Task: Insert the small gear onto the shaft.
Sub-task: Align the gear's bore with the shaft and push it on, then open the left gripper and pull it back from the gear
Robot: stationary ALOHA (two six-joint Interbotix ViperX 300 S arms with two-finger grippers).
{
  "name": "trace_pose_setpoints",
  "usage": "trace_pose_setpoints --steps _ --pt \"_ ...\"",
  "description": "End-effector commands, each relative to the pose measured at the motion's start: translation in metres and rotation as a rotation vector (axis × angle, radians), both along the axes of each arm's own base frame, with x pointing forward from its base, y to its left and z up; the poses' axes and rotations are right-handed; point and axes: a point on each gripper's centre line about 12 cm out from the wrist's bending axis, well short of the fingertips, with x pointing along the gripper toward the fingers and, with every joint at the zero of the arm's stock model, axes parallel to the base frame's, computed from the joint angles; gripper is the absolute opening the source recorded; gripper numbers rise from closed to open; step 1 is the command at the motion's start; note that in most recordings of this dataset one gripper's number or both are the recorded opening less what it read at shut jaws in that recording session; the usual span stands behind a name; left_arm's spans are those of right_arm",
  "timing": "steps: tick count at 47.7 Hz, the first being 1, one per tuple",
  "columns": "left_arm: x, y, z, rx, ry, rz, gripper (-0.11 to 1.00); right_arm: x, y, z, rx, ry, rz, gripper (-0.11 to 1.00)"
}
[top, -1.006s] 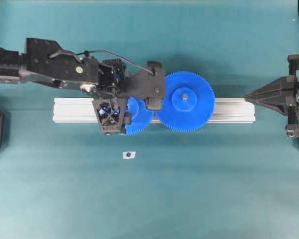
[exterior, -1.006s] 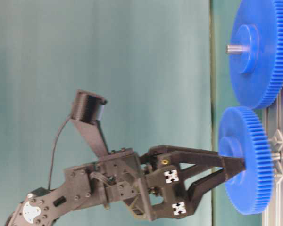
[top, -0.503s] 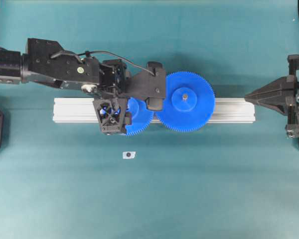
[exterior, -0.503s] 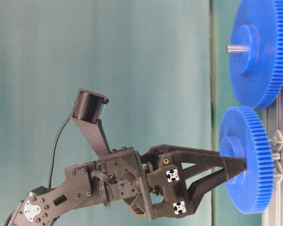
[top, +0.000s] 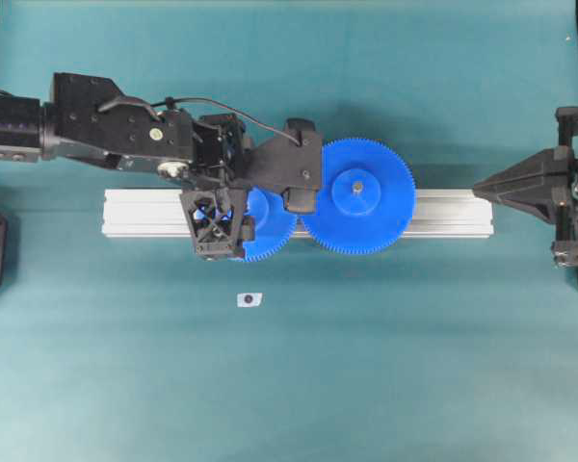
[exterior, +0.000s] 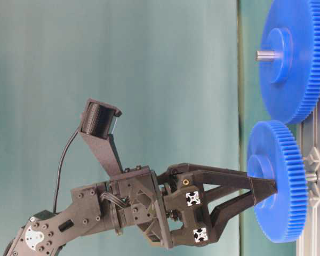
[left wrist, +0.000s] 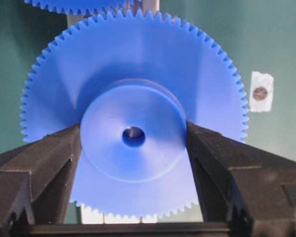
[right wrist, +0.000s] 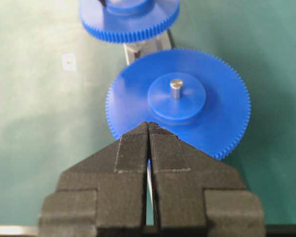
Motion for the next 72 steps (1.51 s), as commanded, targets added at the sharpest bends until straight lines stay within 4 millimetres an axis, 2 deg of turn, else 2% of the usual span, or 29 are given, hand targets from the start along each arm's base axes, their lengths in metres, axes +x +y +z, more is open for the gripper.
trace_pose_setpoints --steps 1,5,9,11,26,53,72 --pt "0.004 0.002 0.017 0.006 -0.046 0.003 0.70 0.002 0.000 0.004 0.009 -0.012 -0.006 0.00" --pt "0.002 0.000 0.017 0.005 -0.029 0.000 0.72 0.002 -0.001 0.004 0.010 -0.012 -0.008 0.00" --pt "0.002 0.000 0.018 0.004 -0.020 0.000 0.84 0.002 -0.001 0.004 0.010 -0.012 -0.008 0.00" --pt "0.002 0.000 0.020 0.004 -0.021 0.000 0.87 0.002 -0.001 0.004 0.010 -0.012 -0.008 0.01" --pt "0.007 0.001 0.034 0.008 -0.059 0.001 0.84 0.002 0.000 0.004 0.010 -0.013 -0.006 0.01" --pt "0.008 0.001 0.038 0.009 -0.070 0.001 0.84 0.002 0.000 0.004 0.010 -0.013 -0.006 0.00" --pt "0.000 -0.006 0.065 0.014 -0.137 -0.013 0.84 0.002 0.000 0.004 0.010 -0.012 -0.006 0.00"
